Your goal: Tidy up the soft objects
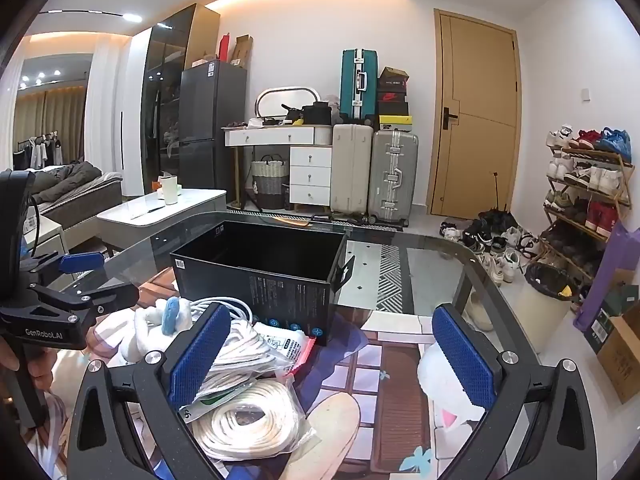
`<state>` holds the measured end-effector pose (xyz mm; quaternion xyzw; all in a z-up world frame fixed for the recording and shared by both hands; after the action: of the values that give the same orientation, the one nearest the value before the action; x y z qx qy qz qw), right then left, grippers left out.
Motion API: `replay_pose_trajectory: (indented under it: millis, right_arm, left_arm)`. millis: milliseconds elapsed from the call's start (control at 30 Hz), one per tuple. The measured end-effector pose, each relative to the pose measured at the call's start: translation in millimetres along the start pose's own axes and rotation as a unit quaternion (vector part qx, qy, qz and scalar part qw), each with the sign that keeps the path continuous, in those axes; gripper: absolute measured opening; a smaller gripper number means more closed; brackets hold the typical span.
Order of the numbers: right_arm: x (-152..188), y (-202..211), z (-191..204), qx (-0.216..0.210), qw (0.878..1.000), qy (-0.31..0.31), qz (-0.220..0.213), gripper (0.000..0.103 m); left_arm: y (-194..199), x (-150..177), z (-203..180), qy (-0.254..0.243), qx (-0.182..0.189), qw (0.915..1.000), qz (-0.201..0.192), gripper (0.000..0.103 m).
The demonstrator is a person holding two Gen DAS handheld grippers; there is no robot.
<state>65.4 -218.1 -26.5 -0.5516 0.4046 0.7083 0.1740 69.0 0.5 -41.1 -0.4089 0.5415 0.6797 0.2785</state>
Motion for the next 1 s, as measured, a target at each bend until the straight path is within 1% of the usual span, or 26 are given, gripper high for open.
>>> replay_pose_trajectory:
  millis: [33,300,500,1000]
  right_arm:
    - [0,0,0,-0.001,1.000,0.000,0.000,0.103]
    - [0,-4,3,-0.002,1.000,0.004,0.001,0.103]
    - [1,-11,3,-0.006,1.000,0.000,0.001,0.103]
    - [4,-8,-1,-0.008,1.000,0.001,0.000,0.103]
  left_arm:
    - [1,-1,0,-0.007,-0.004,0.9999,-0.009,0.103]
    - [1,-1,0,-0.003,-0.003,1.0000,-0.006,0.103]
    - [4,-2,-7,-0.004,-0.001,1.0000,-0.005,0.103]
    - [2,0,-7,-0.005,0.001,1.0000,-0.005,0.103]
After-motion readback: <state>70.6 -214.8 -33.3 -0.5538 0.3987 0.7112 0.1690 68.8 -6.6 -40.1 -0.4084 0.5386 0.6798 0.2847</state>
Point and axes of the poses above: each gripper's, at about its wrist camera, not at the fingertips, and y roughly against the way its jaws point, z to its left, x to its underside, the point moved 8 cm from there along -y, roughly the way its jaws point, and after that the axes turned 15 degrees about -x, right-handed, at the moved point
